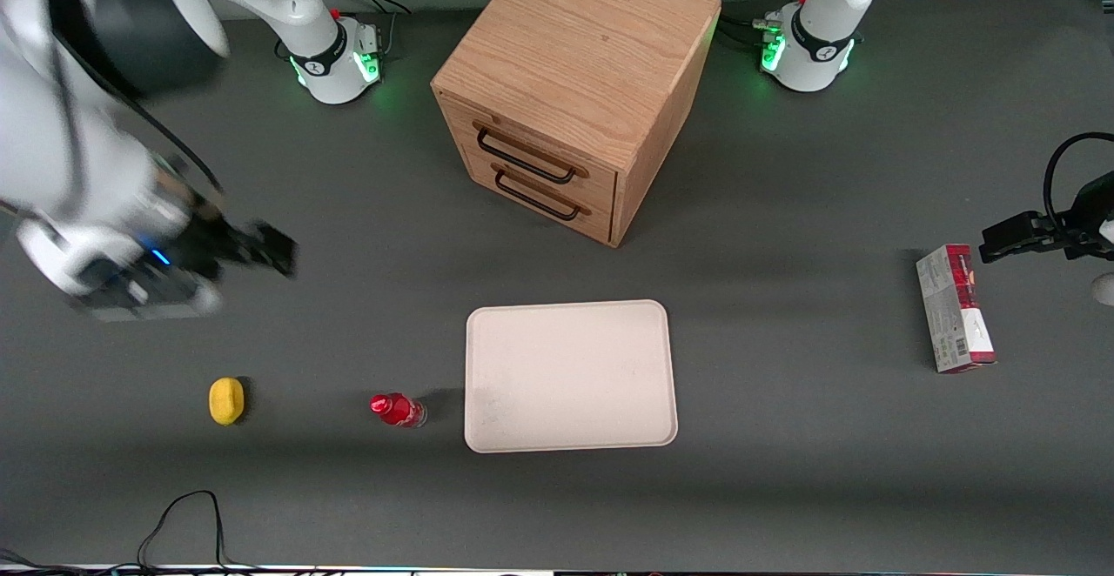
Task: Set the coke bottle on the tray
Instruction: 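Move the right gripper down to the red Coca-Cola bottle and grasp it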
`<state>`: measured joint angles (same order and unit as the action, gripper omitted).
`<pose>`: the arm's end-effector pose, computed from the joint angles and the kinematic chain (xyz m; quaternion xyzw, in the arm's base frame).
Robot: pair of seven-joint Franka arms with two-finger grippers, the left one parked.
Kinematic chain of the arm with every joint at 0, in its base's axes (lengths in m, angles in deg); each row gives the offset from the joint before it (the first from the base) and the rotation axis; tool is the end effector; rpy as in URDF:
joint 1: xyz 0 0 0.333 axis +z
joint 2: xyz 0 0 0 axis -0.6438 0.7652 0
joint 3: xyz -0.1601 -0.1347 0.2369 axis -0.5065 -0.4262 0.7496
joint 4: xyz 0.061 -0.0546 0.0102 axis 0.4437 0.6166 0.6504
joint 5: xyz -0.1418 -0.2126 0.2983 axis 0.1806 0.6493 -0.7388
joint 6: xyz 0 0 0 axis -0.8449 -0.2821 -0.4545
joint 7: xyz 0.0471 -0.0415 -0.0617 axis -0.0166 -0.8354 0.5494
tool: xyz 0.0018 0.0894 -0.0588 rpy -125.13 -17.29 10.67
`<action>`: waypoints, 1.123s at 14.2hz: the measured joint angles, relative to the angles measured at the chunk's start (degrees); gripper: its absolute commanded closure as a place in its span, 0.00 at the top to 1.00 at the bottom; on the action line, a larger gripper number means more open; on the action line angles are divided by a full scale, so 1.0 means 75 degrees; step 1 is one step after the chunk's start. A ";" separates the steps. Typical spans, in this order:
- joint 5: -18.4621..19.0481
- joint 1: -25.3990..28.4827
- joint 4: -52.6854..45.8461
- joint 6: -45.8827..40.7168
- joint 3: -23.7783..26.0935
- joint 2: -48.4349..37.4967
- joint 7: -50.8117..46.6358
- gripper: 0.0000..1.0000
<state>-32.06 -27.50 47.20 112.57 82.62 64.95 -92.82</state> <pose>0.6563 0.1782 0.5441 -0.9999 -0.0063 -0.0075 0.0111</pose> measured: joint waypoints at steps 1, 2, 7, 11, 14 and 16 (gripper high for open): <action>0.0000 0.0016 -0.0406 0.0407 0.0060 0.0665 -0.0075 1.00; 0.0000 0.0016 -0.0693 0.0877 0.0078 0.1241 -0.0089 0.99; 0.0385 0.0094 -0.1138 0.2686 0.0091 0.3021 -0.0406 0.96; 0.0548 0.0188 -0.1255 0.2873 0.0092 0.3467 -0.0642 0.86; 0.0561 0.0189 -0.1294 0.2814 0.0092 0.3464 -0.0646 0.55; 0.0561 0.0189 -0.1254 0.2788 0.0092 0.3466 -0.0646 0.49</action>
<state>-27.85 -26.08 37.79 133.48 83.31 90.94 -97.67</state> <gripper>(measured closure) 0.419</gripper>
